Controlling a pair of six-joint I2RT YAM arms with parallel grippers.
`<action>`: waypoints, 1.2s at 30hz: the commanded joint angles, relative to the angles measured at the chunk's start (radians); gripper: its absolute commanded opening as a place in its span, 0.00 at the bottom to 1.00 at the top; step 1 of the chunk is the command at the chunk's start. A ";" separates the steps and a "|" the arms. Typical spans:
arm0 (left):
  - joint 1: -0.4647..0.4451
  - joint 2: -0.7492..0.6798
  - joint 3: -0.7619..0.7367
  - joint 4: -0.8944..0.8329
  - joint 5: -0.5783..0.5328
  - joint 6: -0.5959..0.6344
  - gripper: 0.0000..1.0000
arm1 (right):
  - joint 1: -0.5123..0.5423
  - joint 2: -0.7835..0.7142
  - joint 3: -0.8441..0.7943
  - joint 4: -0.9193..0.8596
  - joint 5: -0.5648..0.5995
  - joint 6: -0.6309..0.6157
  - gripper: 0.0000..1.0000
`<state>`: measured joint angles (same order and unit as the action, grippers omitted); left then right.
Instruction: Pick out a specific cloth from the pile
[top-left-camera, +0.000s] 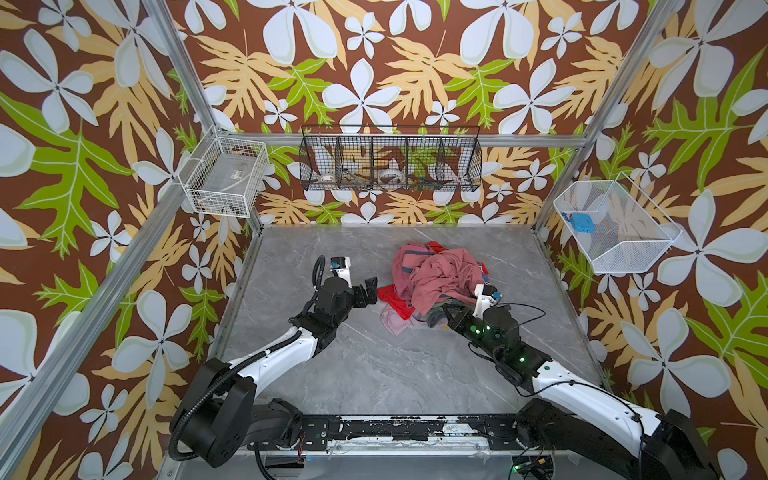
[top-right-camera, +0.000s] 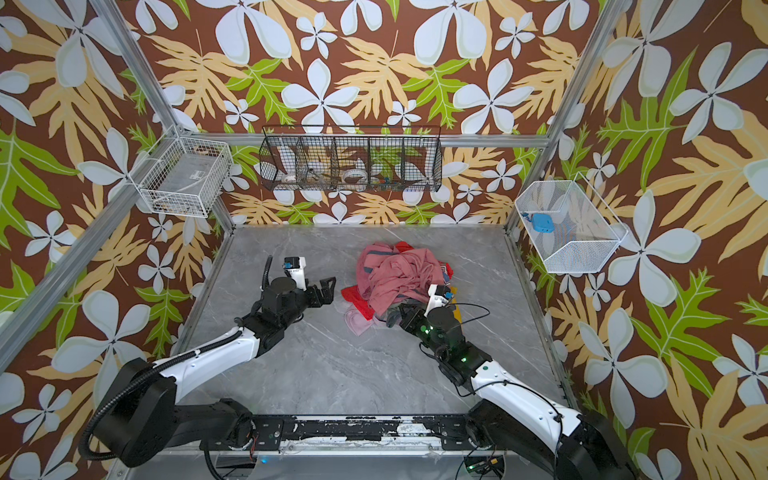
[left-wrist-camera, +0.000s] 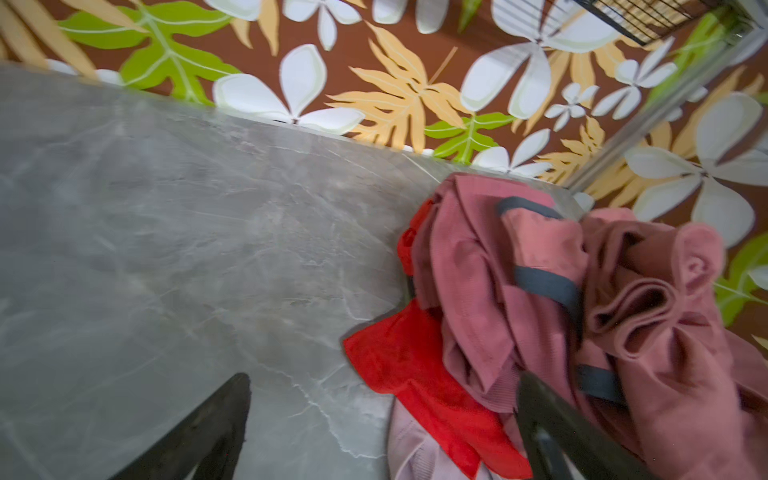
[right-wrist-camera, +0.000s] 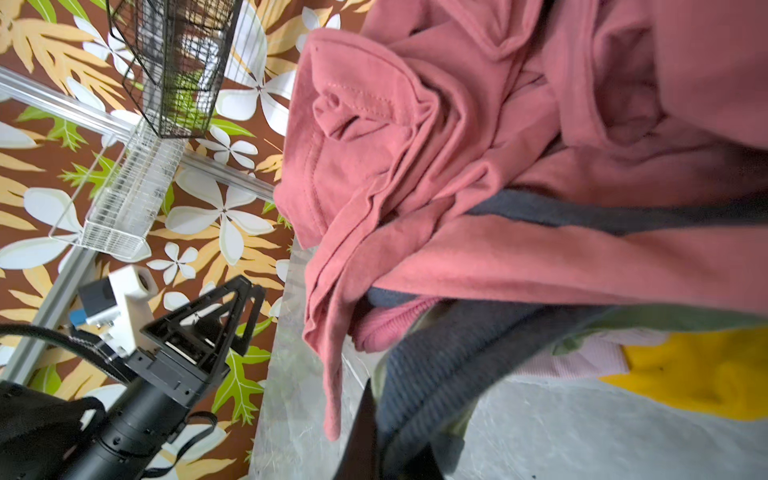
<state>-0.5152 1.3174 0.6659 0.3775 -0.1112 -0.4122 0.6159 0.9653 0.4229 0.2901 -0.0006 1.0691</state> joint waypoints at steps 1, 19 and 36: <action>-0.052 0.055 0.060 0.013 0.074 0.054 1.00 | 0.002 0.014 0.000 0.025 -0.042 -0.024 0.00; -0.151 0.346 0.348 -0.091 0.102 0.049 1.00 | 0.004 -0.093 0.060 -0.023 -0.121 -0.159 0.00; -0.198 0.538 0.536 -0.298 -0.036 0.042 1.00 | 0.007 -0.054 0.217 -0.011 -0.269 -0.237 0.00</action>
<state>-0.7105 1.8404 1.1889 0.1524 -0.1017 -0.3664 0.6178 0.9157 0.6113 0.1703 -0.1963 0.8589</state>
